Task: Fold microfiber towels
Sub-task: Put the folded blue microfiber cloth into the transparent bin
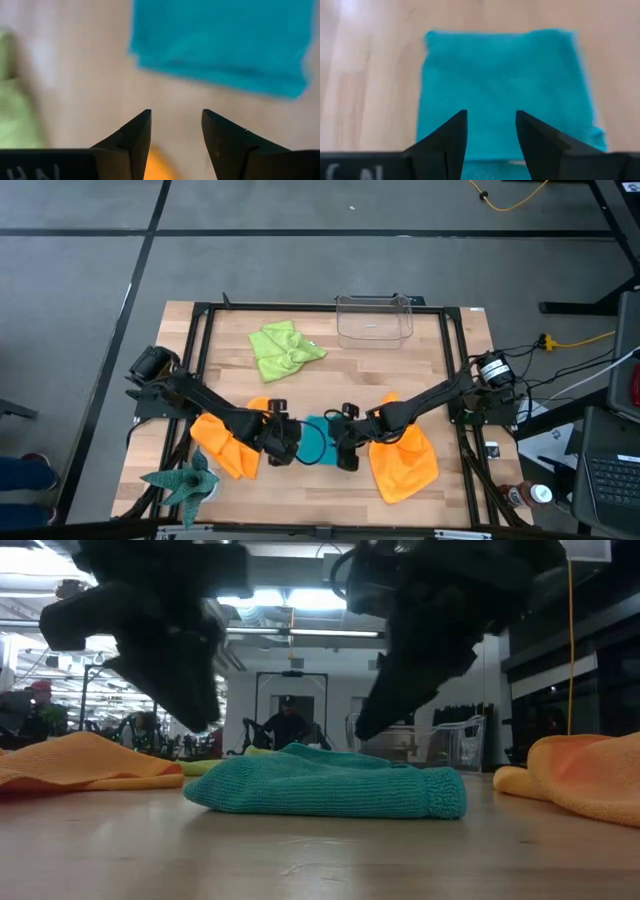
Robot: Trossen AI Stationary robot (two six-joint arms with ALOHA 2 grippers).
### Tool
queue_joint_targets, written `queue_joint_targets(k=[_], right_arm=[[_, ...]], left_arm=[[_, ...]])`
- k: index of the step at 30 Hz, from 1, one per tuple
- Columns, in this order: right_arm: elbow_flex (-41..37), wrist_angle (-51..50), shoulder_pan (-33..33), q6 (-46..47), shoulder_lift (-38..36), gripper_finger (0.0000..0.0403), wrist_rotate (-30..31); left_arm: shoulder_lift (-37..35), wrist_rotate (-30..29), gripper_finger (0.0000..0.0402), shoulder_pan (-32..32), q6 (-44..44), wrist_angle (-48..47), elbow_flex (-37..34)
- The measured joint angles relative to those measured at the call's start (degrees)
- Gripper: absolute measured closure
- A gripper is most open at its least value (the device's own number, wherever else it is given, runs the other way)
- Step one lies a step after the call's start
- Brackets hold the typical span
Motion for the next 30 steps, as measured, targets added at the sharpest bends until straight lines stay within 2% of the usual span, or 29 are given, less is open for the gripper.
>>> queue_joint_targets(k=[6,10,17,25,30], right_arm=[[0.0,7.0,0.6,-6.6,2.4,0.0233,-1.0],[0.5,10.7,0.7,-7.9,5.6,0.0233,-3.5],[2.4,11.1,2.2,-9.7,7.8,0.0233,-4.7],[2.3,7.5,3.2,-10.2,9.3,0.0231,-4.6],[2.4,7.6,2.7,-9.6,9.4,0.0202,-4.9]], left_arm=[[-5.4,-10.1,0.0235,0.3,-4.3,-17.8,0.0],[-7.5,-12.4,0.0235,2.7,-7.8,-24.8,0.0],[-7.9,-12.2,0.0235,5.4,-7.4,-23.5,0.0],[-7.9,-12.2,0.0235,5.5,-7.4,-22.5,0.0],[-7.9,-12.2,0.0235,5.5,-7.4,-22.1,0.0]])
